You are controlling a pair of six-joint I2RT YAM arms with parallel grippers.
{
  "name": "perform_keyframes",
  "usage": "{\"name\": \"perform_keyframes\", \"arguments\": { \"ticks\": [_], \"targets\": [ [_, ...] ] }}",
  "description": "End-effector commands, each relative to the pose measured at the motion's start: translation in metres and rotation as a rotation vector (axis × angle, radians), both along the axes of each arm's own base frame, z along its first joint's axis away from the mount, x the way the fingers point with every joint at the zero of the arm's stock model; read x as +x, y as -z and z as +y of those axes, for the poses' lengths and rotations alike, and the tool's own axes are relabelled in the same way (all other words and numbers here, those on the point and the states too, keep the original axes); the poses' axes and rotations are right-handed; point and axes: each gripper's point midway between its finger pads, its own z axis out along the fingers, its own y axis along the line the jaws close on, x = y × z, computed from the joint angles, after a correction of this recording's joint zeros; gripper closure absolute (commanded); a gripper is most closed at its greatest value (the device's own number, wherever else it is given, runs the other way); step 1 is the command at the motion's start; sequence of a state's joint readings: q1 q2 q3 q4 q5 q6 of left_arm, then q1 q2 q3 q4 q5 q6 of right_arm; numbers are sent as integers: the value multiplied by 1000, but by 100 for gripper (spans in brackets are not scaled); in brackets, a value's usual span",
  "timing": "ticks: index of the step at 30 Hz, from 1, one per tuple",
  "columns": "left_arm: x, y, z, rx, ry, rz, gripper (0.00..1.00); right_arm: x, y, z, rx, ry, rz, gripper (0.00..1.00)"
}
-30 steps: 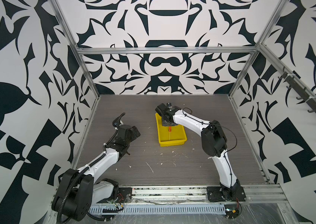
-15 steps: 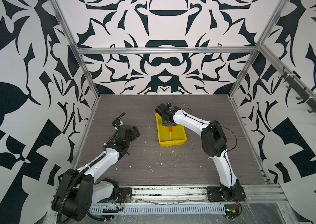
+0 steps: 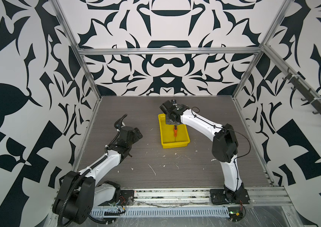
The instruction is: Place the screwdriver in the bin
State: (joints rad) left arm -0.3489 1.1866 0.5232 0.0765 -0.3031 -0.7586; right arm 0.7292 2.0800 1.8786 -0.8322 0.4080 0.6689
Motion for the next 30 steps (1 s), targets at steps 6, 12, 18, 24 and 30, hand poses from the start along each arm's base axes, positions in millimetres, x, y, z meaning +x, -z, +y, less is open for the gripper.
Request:
{"name": "perform_keyframes", "arguments": {
  "ticks": [6, 12, 18, 24, 30],
  "targets": [
    [4, -10, 5, 20, -23, -15, 0, -19, -73, -21, 53, -3, -126, 63],
    [4, -9, 5, 20, -22, -12, 0, -35, -134, -57, 54, -3, -322, 42],
    [4, -7, 3, 9, -17, -9, 0, -53, -157, -89, 64, -65, -633, 0],
    [4, -7, 3, 12, -16, -5, 0, -78, -126, -112, -5, -154, -828, 0],
    [4, -7, 1, 8, -12, -4, 0, -90, -83, -125, -283, -324, -796, 0]
  ]
}}
